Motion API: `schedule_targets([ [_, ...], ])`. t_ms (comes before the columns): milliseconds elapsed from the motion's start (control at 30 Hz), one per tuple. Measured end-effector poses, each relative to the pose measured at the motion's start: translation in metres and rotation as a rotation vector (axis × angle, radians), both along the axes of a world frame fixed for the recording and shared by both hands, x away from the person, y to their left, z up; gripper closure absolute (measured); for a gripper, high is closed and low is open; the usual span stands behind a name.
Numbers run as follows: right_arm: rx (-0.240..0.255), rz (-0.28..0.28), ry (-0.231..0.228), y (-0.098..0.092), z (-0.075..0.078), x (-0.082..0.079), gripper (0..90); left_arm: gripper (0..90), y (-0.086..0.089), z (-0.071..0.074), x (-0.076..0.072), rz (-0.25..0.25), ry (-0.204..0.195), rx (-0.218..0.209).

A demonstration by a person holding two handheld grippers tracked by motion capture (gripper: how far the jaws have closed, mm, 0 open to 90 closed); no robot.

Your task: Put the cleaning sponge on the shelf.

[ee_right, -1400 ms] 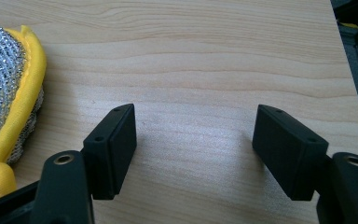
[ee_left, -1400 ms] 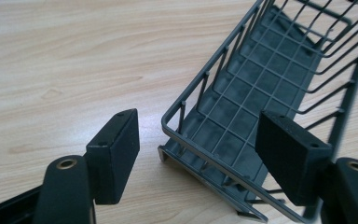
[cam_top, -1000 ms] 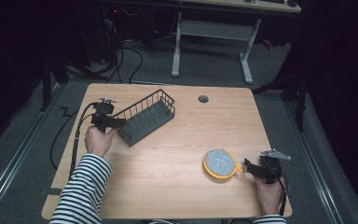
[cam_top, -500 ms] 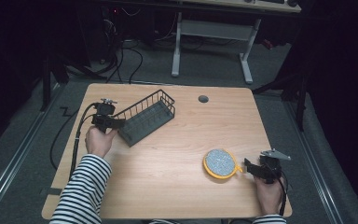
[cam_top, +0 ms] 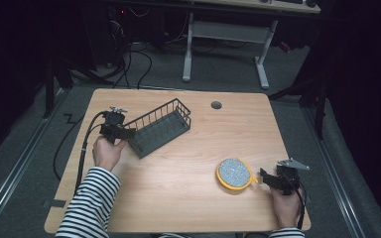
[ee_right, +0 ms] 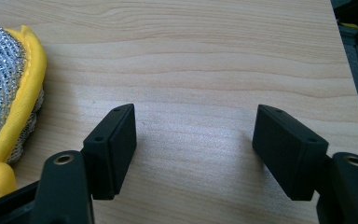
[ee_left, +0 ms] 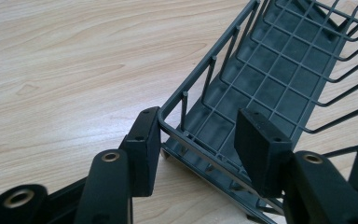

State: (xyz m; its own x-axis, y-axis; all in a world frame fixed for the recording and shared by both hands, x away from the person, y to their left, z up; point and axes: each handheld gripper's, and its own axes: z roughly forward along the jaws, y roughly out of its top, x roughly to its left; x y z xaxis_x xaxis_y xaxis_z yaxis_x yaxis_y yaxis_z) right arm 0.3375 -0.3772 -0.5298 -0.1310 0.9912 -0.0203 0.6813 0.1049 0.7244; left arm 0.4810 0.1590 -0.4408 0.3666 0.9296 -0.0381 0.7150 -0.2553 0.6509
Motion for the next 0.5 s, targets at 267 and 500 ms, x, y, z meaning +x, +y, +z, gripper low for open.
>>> schedule_targets([
  [267, 0.0, 0.0, 0.0, 0.0, 0.0, 0.0, 30.6, 52.1, -0.005, -0.001, -0.008, -0.03, -0.015, 0.013],
  [500, 0.0, 0.0, 0.0, 0.0, 0.0, 0.0, 30.6, 52.8, -0.015, -0.001, -0.015, -0.073, -0.019, 0.04],
])
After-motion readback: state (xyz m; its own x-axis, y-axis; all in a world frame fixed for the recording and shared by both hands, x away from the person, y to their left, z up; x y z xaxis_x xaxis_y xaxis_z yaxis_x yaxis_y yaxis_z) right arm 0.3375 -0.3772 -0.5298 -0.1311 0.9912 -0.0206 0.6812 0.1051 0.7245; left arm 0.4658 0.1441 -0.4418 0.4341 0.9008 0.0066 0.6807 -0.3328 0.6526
